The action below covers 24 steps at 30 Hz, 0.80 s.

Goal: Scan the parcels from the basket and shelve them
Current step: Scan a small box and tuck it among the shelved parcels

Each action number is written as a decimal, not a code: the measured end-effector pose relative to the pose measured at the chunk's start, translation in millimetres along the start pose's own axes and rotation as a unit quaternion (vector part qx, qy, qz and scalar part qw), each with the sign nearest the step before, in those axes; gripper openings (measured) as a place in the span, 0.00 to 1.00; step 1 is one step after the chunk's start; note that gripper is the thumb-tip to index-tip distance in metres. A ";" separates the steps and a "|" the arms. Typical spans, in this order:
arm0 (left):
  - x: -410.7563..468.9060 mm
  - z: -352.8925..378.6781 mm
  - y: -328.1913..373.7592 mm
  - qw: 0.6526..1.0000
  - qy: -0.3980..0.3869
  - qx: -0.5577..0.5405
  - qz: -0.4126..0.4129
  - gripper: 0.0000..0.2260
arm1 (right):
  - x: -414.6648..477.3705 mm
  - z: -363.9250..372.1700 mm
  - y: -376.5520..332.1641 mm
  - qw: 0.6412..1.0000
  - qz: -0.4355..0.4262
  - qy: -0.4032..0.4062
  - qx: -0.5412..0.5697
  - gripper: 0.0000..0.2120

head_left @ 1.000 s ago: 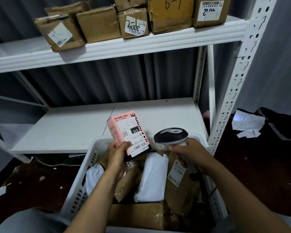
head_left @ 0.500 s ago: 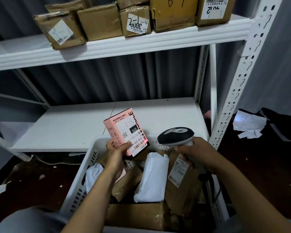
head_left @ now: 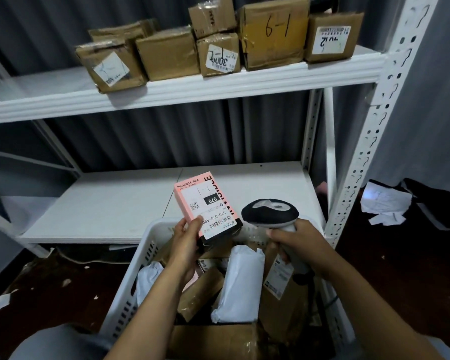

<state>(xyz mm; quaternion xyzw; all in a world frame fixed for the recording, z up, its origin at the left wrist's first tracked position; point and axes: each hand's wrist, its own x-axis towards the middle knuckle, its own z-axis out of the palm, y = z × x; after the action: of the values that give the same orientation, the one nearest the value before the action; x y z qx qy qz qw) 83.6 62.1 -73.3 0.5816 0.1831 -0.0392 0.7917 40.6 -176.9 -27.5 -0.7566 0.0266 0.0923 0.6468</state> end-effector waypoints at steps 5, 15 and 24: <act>-22.8 9.6 40.7 0.998 -0.035 0.021 0.050 0.14 | -6.7 25.9 -21.6 0.997 -0.033 0.052 0.048 0.08; -66.5 22.3 144.8 0.983 -0.134 0.031 0.122 0.13 | -21.0 51.7 -121.2 0.973 -0.156 0.092 0.141 0.04; -98.0 51.3 225.1 0.953 -0.207 0.076 0.209 0.18 | -27.6 52.6 -197.8 0.951 -0.218 0.145 0.162 0.03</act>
<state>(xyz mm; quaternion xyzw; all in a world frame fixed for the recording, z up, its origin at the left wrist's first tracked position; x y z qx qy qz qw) 66.9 71.5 176.8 0.6445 -0.1139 -0.0061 0.7561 39.6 -95.4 162.3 -0.6342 -0.0304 -0.1670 0.7543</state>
